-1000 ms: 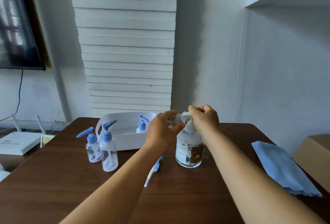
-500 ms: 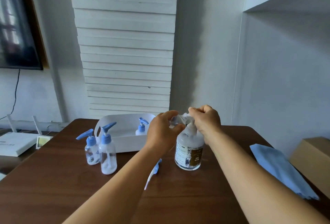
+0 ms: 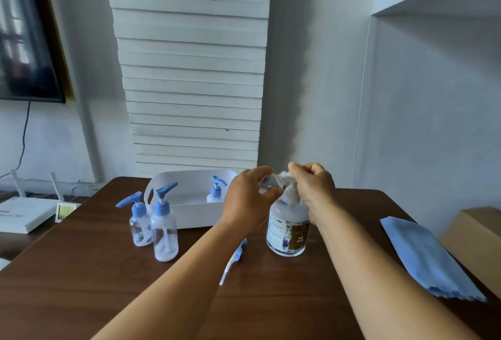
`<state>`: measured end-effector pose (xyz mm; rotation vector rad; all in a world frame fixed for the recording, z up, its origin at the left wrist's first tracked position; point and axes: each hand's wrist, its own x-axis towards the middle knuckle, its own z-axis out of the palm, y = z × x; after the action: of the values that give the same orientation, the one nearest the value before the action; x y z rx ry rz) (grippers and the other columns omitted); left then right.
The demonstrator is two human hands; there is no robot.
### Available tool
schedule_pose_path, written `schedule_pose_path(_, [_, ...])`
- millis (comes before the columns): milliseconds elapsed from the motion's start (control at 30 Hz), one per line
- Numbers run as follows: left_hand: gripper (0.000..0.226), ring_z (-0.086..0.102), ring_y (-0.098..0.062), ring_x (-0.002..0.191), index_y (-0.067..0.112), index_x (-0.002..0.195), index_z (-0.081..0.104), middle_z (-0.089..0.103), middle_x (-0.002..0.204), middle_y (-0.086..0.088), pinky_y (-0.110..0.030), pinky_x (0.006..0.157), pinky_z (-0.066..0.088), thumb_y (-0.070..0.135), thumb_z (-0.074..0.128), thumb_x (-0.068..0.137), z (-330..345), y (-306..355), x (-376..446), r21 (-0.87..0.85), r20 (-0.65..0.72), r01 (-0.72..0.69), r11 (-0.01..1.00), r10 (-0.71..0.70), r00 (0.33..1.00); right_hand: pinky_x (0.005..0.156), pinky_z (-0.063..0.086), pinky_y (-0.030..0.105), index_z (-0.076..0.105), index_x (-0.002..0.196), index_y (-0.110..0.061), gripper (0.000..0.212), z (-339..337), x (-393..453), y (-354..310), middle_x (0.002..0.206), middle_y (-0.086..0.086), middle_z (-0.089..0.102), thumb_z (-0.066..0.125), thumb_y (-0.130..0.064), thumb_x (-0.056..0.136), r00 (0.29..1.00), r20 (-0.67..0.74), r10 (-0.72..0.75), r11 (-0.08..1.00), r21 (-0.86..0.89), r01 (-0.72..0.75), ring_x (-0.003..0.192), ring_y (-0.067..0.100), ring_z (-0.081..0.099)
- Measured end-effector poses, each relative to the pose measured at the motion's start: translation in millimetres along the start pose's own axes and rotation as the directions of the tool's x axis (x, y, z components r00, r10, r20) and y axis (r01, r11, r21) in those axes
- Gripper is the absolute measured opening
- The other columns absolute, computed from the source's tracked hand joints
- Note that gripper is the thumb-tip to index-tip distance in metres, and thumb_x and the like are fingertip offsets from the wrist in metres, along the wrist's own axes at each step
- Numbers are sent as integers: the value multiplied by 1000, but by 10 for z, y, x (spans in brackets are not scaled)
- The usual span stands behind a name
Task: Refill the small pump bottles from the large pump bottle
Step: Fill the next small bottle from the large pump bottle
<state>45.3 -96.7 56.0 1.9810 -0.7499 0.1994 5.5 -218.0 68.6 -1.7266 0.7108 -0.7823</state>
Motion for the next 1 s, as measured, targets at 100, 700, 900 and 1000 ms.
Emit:
schedule_pose_path(100, [45, 59, -11, 98, 24, 123, 59, 64, 112, 1, -18, 81, 41, 29, 70, 80, 33, -37, -49, -5, 22, 11, 1000, -11, 1000, 53, 37, 25, 53, 80, -17, 24, 14, -62, 75, 76, -3, 58, 58, -39, 87, 1000, 5, 15, 1000, -6, -15, 70, 12, 52])
schedule_pose_path(700, [42, 59, -14, 99, 25, 120, 59, 65, 110, 1, -22, 80, 42, 28, 70, 80, -7, 32, -26, -6, -3, -4, 1000, 4, 1000, 54, 38, 23, 56, 79, -16, 26, -96, -29, -68, 76, -2, 58, 58, -40, 89, 997, 71, -3, 1000, -26, 5, 71, 10, 52])
schedule_pose_path(900, [43, 59, -14, 98, 24, 121, 59, 64, 111, 0, -23, 83, 45, 29, 70, 80, 28, -35, -78, -8, 22, 0, 1000, 1, 1000, 65, 42, 27, 55, 75, -19, 25, -9, -57, 76, 82, -1, 63, 61, -41, 86, 992, 87, 91, 993, 69, -97, 80, 17, 57])
schedule_pose_path(1000, [43, 59, -13, 97, 25, 121, 59, 64, 110, 1, -20, 79, 42, 30, 70, 80, 14, -11, -60, -16, 7, -7, 1000, 7, 1000, 67, 41, 27, 56, 79, -18, 24, -82, -16, -18, 81, -3, 61, 63, -39, 87, 989, 120, 88, 992, 78, -98, 79, 14, 54])
